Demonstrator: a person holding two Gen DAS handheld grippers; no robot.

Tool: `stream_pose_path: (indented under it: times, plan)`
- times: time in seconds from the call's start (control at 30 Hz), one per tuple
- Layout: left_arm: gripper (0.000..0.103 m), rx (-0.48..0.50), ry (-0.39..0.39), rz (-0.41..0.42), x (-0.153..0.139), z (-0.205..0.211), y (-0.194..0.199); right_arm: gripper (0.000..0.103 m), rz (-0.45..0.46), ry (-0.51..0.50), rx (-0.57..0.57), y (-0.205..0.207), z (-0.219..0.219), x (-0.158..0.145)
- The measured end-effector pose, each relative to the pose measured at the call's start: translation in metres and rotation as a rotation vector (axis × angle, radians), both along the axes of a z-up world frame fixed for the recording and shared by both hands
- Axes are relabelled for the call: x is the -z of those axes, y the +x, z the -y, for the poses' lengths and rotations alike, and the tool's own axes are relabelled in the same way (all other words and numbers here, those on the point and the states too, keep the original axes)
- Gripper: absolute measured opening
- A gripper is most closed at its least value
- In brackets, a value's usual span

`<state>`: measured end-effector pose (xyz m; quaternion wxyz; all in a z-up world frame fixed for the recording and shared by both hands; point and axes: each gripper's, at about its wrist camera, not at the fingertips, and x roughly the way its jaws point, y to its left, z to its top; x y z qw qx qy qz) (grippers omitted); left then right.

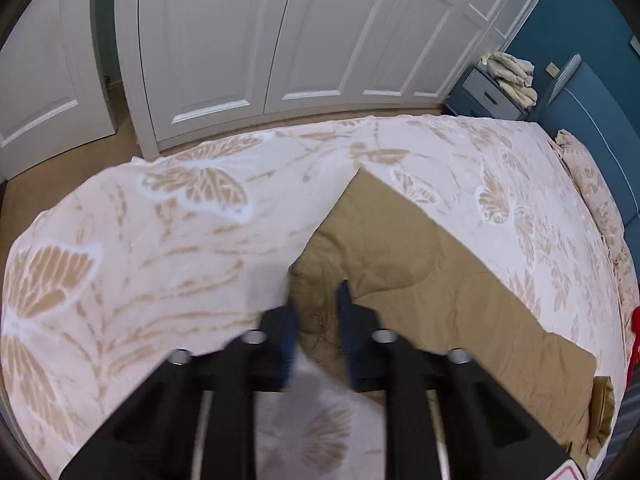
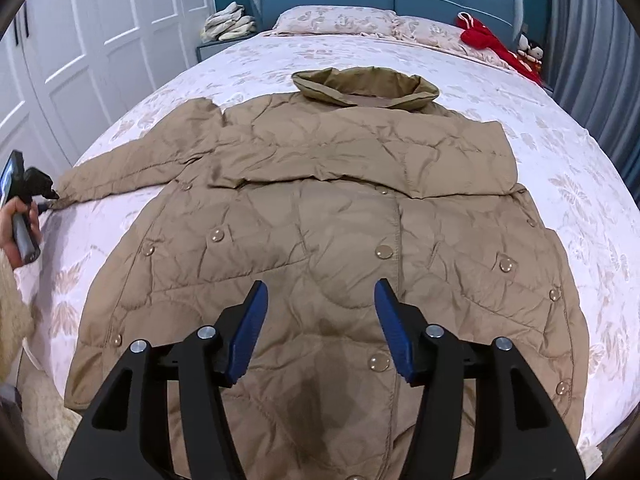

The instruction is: Fold large clothes

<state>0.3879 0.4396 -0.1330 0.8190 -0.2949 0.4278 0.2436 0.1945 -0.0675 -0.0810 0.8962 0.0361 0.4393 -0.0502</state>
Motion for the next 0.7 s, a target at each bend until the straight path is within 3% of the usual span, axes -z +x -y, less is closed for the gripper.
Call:
stream_pose_path:
  times: [0.03, 0.13, 0.3, 0.5, 0.7]
  plan:
    - [0.002, 0.01, 0.016, 0.017, -0.009, 0.003, -0.001, 0.054, 0.0, 0.005, 0.001, -0.001, 0.0, 0.0]
    - [0.001, 0.059, 0.087, 0.084, -0.039, 0.019, -0.002, 0.054, 0.0, 0.02, 0.003, -0.002, 0.001, 0.0]
    - [0.001, 0.227, 0.213, 0.251, -0.126, 0.089, -0.011, 0.054, 0.016, 0.053, 0.009, -0.006, 0.006, -0.004]
    - [0.001, 0.498, 0.212, 0.381, -0.204, 0.207, -0.014, 0.054, 0.048, 0.076, 0.035, -0.02, 0.024, -0.014]
    - [0.001, 0.74, 0.18, 0.429, -0.234, 0.332, -0.028, 0.054, 0.075, 0.087, 0.134, -0.043, 0.079, -0.019]
